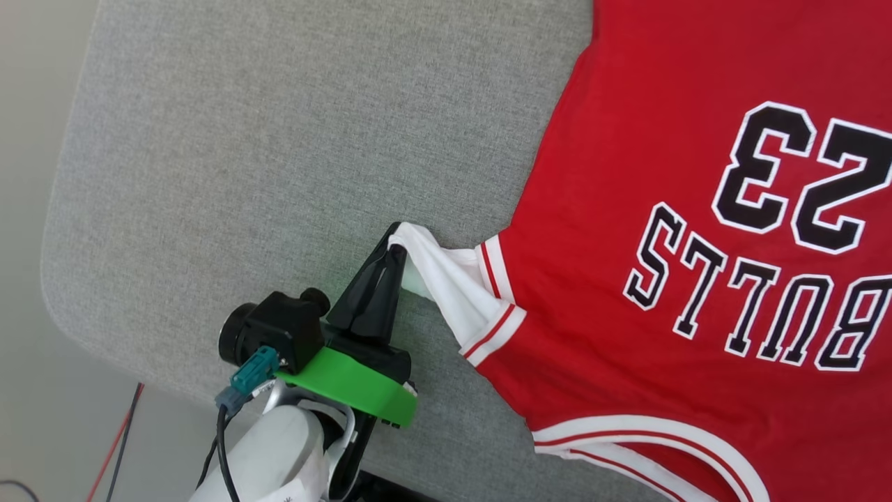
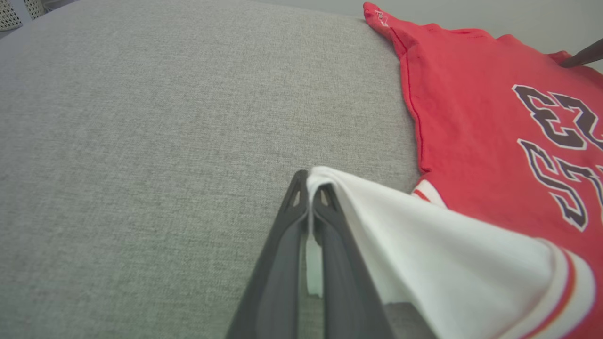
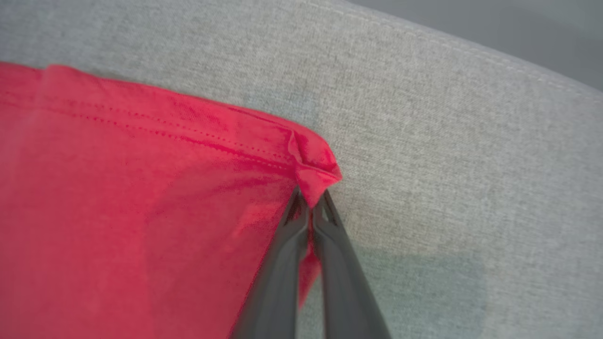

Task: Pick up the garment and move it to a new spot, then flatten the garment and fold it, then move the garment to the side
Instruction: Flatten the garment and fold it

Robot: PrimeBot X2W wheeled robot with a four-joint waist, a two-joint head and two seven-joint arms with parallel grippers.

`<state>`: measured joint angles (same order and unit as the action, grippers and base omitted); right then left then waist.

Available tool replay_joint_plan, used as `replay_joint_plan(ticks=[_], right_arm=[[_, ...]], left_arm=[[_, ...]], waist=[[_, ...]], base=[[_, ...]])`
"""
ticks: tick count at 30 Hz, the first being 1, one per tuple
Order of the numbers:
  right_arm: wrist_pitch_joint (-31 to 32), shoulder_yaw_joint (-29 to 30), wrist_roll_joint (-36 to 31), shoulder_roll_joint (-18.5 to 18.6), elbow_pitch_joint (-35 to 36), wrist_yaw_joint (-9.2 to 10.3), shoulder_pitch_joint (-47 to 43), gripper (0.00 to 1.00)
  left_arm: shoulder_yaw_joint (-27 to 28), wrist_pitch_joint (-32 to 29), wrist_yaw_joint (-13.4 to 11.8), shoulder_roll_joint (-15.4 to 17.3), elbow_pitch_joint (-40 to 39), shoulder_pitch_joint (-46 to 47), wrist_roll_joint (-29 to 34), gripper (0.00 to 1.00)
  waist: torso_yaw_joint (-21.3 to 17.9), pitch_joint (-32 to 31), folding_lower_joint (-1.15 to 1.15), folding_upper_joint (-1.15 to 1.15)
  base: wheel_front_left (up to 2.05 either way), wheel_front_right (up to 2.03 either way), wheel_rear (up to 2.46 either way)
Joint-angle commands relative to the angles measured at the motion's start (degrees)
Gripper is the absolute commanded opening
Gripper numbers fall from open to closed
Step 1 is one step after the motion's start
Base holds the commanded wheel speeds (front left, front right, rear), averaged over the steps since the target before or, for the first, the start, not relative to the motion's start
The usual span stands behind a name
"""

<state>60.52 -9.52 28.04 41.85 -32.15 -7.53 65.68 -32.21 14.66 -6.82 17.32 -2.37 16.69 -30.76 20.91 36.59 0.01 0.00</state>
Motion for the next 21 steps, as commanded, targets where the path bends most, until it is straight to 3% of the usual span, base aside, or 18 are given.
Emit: replay_joint_plan(ticks=[1, 6, 11, 21], right_arm=[[-0.88, -0.76, 0.62, -0.75, -1.16, 0.04, -2.25, 0.0], [-5.4, -3.2, 3.21, -0.6, 0.11, 0.04, -2.85, 0.0], [-8.94, -7.15, 8.05, 2.53, 3.65, 0.04, -6.74, 0.0], [-16.31, -8.55, 18.04, 10.51, 15.54, 0.04, -25.51, 0.0]], left_arm=[[0.5, 0.34, 0.16, 0.0, 0.48, -0.41, 0.05, 0.0], [0.95, 0.33, -0.07, 0.8, 2.01, -2.42, -0.31, 0.0], [1.53, 0.2, -0.47, 2.13, 2.94, -5.15, -1.23, 0.0], [2.25, -0.6, -1.48, 4.65, 3.41, -10.21, -2.79, 0.0]], waist=[[-1.17, -2.45, -0.01, 0.0], [-2.95, -7.75, -0.01, 0.0], [-4.94, -13.01, -0.01, 0.0], [-9.37, -21.32, -0.01, 0.0]], base=[[0.0, 0.0, 0.0], [0.0, 0.0, 0.0], [0.0, 0.0, 0.0], [0.0, 0.0, 0.0]])
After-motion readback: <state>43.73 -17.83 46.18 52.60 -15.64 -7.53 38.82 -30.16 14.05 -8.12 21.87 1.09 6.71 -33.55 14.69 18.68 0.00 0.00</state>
